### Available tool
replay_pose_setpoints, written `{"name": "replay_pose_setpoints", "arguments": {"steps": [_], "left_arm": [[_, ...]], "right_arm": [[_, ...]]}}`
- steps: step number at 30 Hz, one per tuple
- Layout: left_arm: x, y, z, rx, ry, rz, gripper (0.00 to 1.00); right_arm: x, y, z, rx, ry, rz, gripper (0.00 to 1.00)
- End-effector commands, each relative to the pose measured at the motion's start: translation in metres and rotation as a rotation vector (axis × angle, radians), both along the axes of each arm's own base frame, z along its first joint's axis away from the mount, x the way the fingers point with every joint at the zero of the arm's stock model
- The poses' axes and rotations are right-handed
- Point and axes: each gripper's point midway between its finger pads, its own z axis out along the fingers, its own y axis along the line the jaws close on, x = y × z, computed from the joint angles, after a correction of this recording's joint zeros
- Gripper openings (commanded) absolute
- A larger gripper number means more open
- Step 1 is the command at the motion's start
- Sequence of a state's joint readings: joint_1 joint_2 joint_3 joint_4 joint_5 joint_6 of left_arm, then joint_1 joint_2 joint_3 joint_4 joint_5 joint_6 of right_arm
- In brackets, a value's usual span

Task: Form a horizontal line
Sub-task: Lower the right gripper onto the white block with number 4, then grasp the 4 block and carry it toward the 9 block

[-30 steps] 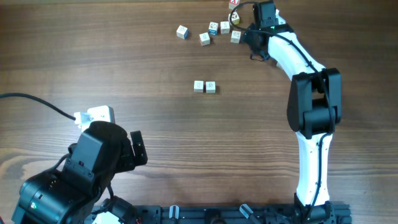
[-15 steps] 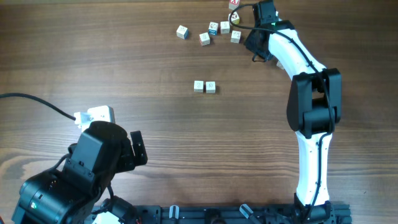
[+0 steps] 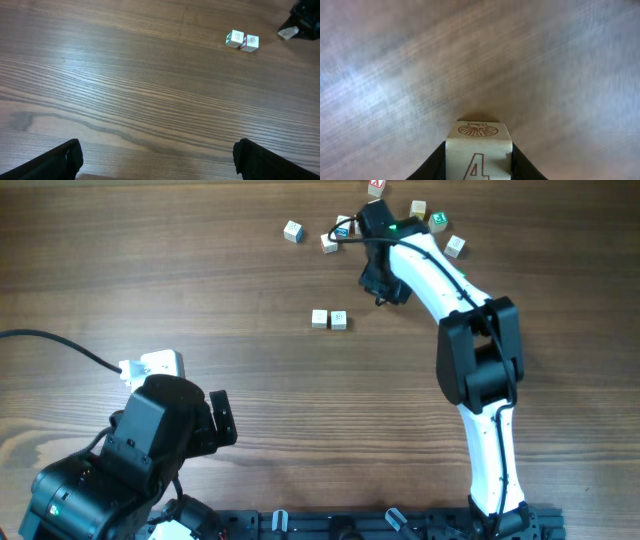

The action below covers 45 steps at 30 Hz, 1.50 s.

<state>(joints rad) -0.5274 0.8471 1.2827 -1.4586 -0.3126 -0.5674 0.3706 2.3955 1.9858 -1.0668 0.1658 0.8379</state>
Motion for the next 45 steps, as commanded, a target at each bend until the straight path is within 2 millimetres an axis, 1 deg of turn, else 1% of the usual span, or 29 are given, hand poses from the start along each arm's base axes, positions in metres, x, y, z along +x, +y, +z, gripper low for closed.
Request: {"name": "replay_pose_setpoints", "arguments": {"steps": [1,3,7,9,10,12,13,18,24,25,26,29,33,36,37,38,39,42,45], "left_arm": [[0.0,0.0,-0.001,-0.014,0.002,0.017,1.0],[0.0,0.0,-0.001,-0.014,0.002,0.017,1.0],[0.0,0.0,-0.001,-0.014,0.002,0.017,1.0],[0.0,0.0,-0.001,-0.014,0.002,0.017,1.0],[0.0,0.0,-0.001,-0.014,0.002,0.017,1.0],[0.0,0.0,-0.001,-0.014,0.002,0.017,1.0],[0.0,0.0,-0.001,-0.014,0.002,0.017,1.0],[0.0,0.0,-0.001,-0.014,0.001,0.017,1.0],[0.0,0.0,-0.001,-0.014,0.002,0.017,1.0],[0.0,0.0,-0.001,-0.014,0.002,0.017,1.0],[0.0,0.0,-0.001,-0.014,0.002,0.017,1.0],[0.0,0.0,-0.001,-0.014,0.002,0.017,1.0],[0.0,0.0,-0.001,-0.014,0.002,0.017,1.0],[0.0,0.0,-0.001,-0.014,0.002,0.017,1.0],[0.0,0.0,-0.001,-0.014,0.002,0.017,1.0],[0.0,0.0,-0.001,-0.014,0.001,0.017,1.0],[0.0,0.0,-0.001,-0.014,0.002,0.017,1.0],[0.0,0.0,-0.001,-0.014,0.002,0.017,1.0],[0.0,0.0,-0.001,-0.014,0.002,0.017,1.0]], "right_arm": [[-0.016,0.017,0.001,0.016,0.045,0.033,0.14],[-0.022,0.024,0.001,0.01,0.063,0.102,0.14],[-0.035,0.035,0.0,0.04,0.118,0.175,0.14],[-0.041,0.036,-0.001,0.053,0.141,0.179,0.09],[-0.043,0.04,-0.001,0.073,0.152,0.201,0.07],[-0.048,0.052,-0.001,0.14,0.178,0.24,0.05],[-0.05,0.053,-0.001,0.145,0.185,0.251,0.04],[-0.055,0.054,-0.001,0.132,0.201,0.296,0.05],[-0.051,0.056,-0.003,0.12,0.175,0.327,0.05],[-0.051,0.057,-0.007,0.102,0.167,0.334,0.06],[-0.051,0.056,-0.01,0.084,0.16,0.335,0.11],[-0.054,0.056,-0.017,0.08,0.167,0.33,0.16],[-0.053,0.049,-0.018,0.051,0.162,0.299,0.17],[-0.057,0.046,-0.018,0.038,0.179,0.298,0.18],[-0.06,0.044,-0.017,0.033,0.192,0.298,0.23],[-0.063,0.042,-0.017,0.028,0.207,0.297,0.31],[-0.066,0.04,-0.017,0.022,0.218,0.296,0.33],[-0.073,0.036,-0.016,0.011,0.249,0.276,0.34],[-0.075,0.037,-0.016,0.016,0.257,0.275,0.4]]}}
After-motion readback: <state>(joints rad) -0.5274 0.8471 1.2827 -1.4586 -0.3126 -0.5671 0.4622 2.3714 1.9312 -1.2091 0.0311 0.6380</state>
